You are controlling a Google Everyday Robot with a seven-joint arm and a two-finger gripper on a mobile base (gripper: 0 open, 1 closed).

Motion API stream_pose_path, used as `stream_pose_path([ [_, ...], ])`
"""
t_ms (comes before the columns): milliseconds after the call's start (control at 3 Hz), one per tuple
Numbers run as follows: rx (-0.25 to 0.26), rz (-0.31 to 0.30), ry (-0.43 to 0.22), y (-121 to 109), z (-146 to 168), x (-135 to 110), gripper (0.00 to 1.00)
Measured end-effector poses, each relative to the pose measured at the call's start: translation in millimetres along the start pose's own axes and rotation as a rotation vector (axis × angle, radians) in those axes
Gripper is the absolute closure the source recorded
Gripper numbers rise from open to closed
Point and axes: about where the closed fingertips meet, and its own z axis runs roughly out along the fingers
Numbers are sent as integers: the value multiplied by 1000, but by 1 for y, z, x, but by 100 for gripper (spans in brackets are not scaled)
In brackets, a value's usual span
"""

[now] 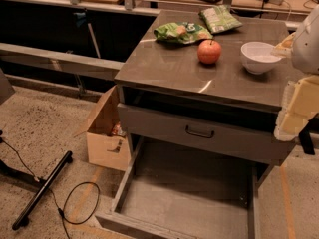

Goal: Place apple into middle drawer

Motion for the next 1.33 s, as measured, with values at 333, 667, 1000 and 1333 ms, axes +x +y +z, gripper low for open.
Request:
stream_pose_path([
  [333,7,-3,-9,-1,-2,-1,0],
  [667,17,28,-111,-24,3,3,0],
  [1000,27,64,-278,-76,20,5,0],
  [1333,41,135,-398,-125,46,-5,0],
])
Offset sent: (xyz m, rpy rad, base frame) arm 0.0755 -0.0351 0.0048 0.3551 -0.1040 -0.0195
